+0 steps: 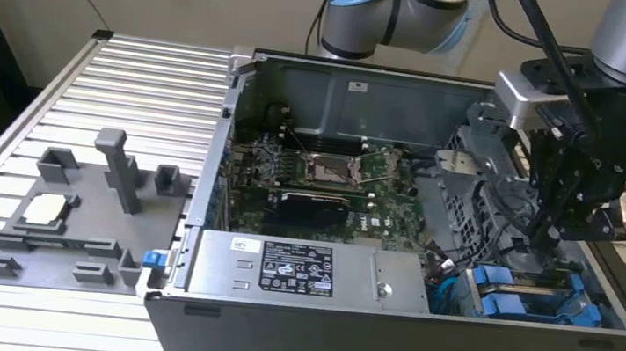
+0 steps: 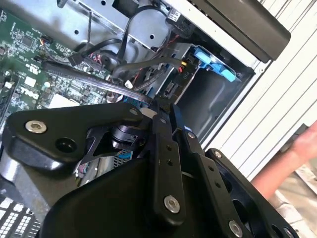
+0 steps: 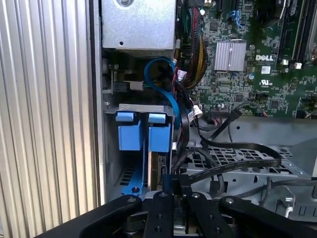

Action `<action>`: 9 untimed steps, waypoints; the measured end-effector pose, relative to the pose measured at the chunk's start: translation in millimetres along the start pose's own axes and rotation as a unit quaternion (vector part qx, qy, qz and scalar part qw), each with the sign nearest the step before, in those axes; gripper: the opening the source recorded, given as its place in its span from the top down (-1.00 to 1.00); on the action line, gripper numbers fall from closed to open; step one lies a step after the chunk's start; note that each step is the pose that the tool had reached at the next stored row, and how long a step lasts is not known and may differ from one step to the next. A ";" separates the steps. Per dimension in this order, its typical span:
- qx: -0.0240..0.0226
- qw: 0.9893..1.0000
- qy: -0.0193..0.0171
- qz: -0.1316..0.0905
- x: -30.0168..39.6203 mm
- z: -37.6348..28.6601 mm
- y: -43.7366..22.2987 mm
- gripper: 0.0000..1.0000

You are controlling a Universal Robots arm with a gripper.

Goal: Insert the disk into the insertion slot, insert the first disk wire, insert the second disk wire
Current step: 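Insert the second disk wire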

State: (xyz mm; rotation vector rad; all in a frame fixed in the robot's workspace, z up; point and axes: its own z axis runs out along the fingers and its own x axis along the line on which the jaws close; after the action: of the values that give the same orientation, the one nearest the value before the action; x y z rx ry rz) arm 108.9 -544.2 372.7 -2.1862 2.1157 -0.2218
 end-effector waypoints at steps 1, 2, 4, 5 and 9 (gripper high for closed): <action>-0.002 1.000 -0.003 0.000 1.3 0.2 -0.7 0.67; -0.004 1.000 -0.005 0.001 3.1 0.4 -1.3 0.67; -0.008 1.000 -0.008 0.001 7.1 0.6 -2.3 0.67; -0.011 1.000 -0.009 0.001 9.2 0.8 -2.8 0.67; -0.020 1.000 -0.015 0.002 16.9 1.6 -5.0 0.67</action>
State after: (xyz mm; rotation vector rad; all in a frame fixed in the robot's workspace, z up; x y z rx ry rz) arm 114.6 -561.0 372.7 -2.1930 2.1261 -0.1470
